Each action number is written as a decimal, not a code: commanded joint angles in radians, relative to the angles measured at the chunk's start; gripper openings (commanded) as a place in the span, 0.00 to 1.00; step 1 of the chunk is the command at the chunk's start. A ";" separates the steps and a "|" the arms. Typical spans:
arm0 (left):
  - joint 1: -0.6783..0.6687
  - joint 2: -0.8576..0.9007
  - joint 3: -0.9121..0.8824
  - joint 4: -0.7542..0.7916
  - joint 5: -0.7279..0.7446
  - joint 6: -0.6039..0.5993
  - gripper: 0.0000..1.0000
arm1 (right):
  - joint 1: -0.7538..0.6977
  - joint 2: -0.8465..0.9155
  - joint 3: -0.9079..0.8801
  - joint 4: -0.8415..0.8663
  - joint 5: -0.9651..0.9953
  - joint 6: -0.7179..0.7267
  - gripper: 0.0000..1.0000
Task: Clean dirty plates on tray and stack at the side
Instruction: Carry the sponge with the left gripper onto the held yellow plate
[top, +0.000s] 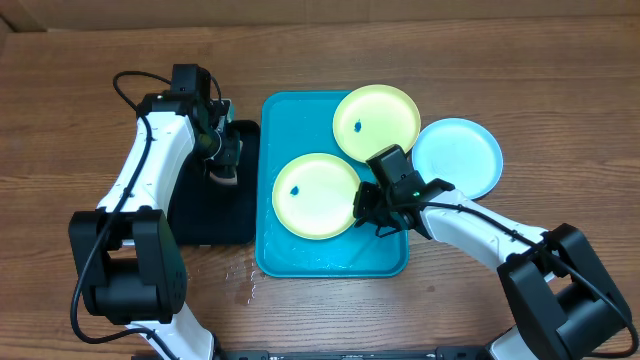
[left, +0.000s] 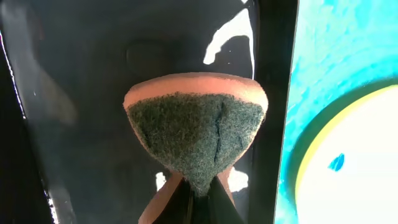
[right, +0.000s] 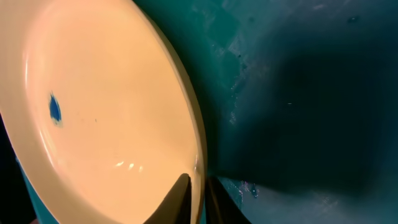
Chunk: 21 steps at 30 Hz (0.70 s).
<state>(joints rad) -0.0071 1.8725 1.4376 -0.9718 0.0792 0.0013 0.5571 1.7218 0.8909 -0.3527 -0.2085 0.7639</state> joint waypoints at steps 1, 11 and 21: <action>0.000 -0.008 -0.001 0.006 -0.002 0.015 0.04 | 0.006 0.003 -0.002 0.007 0.013 0.003 0.09; -0.003 -0.212 0.018 0.050 -0.084 -0.069 0.04 | 0.006 0.003 -0.002 0.007 0.008 0.003 0.09; -0.108 -0.254 -0.001 0.022 0.164 -0.069 0.04 | 0.006 0.003 -0.002 0.008 0.008 0.003 0.05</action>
<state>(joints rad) -0.0750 1.5902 1.4456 -0.9405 0.1162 -0.0528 0.5579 1.7222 0.8909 -0.3527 -0.2039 0.7662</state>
